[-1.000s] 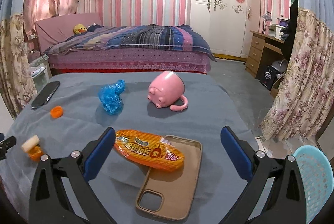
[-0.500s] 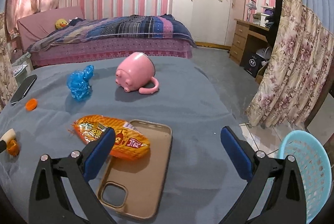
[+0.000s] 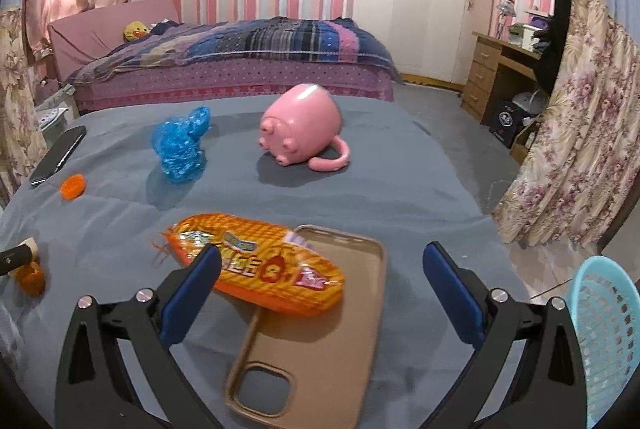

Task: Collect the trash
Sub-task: 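Grasp the white round lid with the left tool while the right tool grasps the orange snack wrapper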

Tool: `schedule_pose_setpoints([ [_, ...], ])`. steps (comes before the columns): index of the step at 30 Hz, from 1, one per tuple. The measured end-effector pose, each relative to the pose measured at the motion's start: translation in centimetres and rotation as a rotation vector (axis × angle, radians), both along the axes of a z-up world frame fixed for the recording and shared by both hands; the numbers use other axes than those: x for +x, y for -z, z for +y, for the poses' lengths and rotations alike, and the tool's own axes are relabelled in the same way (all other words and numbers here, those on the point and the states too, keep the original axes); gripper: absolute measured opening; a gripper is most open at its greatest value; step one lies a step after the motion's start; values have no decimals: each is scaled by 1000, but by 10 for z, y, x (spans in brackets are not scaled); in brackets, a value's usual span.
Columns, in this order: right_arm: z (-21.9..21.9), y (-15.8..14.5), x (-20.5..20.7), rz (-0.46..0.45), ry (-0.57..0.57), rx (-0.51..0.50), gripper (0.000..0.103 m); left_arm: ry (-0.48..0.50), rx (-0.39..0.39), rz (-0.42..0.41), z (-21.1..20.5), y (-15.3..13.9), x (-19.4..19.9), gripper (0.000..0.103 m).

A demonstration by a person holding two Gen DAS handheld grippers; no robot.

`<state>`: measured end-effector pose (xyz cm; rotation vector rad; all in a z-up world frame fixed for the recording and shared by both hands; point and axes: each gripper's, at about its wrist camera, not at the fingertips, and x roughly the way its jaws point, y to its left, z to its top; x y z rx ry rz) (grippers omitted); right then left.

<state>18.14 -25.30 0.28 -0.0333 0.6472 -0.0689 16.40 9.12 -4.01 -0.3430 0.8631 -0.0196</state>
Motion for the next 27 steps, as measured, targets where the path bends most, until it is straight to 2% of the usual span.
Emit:
schedule_pose_setpoints([
  [1, 2, 1, 1, 5, -9, 0, 98, 1, -2, 1, -1, 0, 0, 65],
  [2, 4, 3, 1, 10, -14, -1, 98, 2, -2, 1, -1, 0, -1, 61],
  [6, 4, 8, 5, 45, -28, 21, 98, -1, 18, -1, -3, -2, -3, 61],
  [9, -8, 11, 7, 60, -19, 65, 95, -25, 88, -19, -4, -7, -5, 61],
  [14, -15, 20, 18, 88, -17, 108, 75, -63, 167, -66, -2, -18, -10, 61],
  [18, -6, 29, 30, 133, -51, 105, 59, -84, 221, -88, 0, -22, -12, 61],
  [21, 9, 33, 33, 149, -100, 72, 33, -91, 234, -97, 1, -24, -14, 61],
  [22, 11, 32, 32, 140, -106, 60, 21, -92, 229, -99, 2, -25, -14, 61],
  [23, 13, 31, 31, 131, -109, 53, 15, -93, 230, -100, 1, -26, -14, 61],
  [27, 14, 23, 24, 80, -114, 55, 10, -93, 244, -116, -1, -30, -18, 61],
])
